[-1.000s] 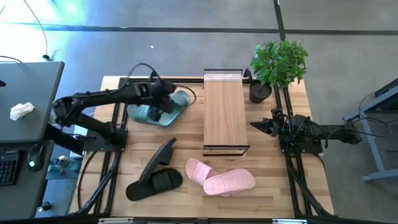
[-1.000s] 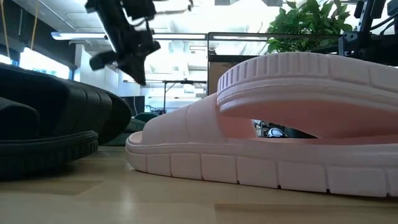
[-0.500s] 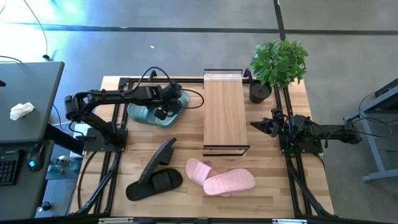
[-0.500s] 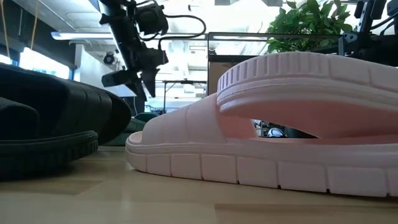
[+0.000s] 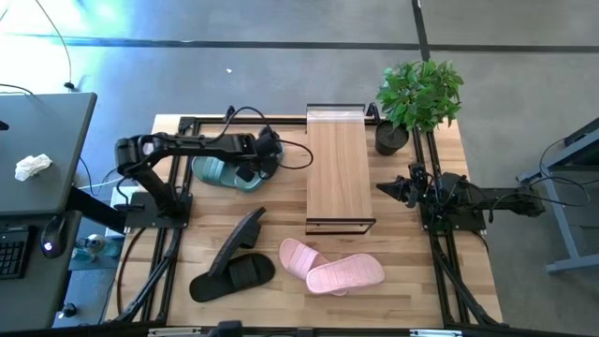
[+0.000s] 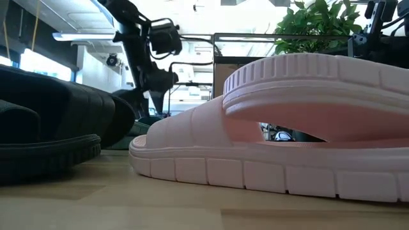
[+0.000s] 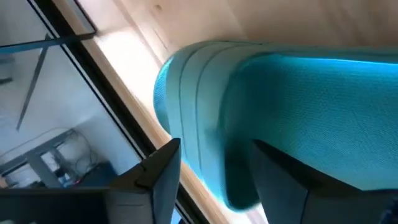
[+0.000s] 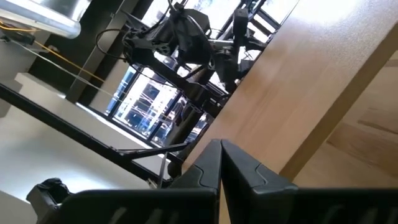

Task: Pick and place slides into the shelf
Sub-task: Put the right green slipper on the shelf

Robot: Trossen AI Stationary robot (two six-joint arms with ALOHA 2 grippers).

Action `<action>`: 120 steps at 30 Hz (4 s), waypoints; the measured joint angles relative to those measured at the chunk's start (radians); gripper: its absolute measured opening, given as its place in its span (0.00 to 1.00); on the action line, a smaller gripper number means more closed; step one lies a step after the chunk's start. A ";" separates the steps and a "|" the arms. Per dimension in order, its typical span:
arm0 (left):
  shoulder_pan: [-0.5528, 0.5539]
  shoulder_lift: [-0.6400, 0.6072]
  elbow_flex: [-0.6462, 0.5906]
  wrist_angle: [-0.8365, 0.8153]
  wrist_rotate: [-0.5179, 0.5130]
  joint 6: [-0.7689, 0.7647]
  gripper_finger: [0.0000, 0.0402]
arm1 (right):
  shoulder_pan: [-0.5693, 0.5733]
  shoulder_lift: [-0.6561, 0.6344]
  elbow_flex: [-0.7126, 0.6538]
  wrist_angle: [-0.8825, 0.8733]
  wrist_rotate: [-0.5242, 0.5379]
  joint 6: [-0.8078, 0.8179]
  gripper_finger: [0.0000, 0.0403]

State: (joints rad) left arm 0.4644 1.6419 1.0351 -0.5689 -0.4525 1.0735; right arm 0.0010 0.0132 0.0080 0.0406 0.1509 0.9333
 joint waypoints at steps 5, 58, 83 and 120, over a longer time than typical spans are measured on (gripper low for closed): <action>0.000 0.046 0.000 0.045 -0.011 0.000 0.37 | 0.000 0.000 0.000 0.000 0.003 0.000 0.00; -0.347 -0.486 0.401 0.050 0.200 0.301 0.00 | 0.000 -0.001 0.000 0.191 0.008 0.008 0.00; -0.268 0.225 0.820 0.041 0.418 0.624 0.00 | 0.000 -0.001 0.208 0.172 0.041 -0.059 0.00; -0.262 0.406 0.838 0.125 0.415 0.541 0.08 | 0.000 0.006 0.258 -0.016 0.034 -0.104 0.00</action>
State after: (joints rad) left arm 0.2028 2.0480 1.8729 -0.4440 -0.0380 1.6149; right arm 0.0009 0.0193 0.2661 0.0250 0.1852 0.8291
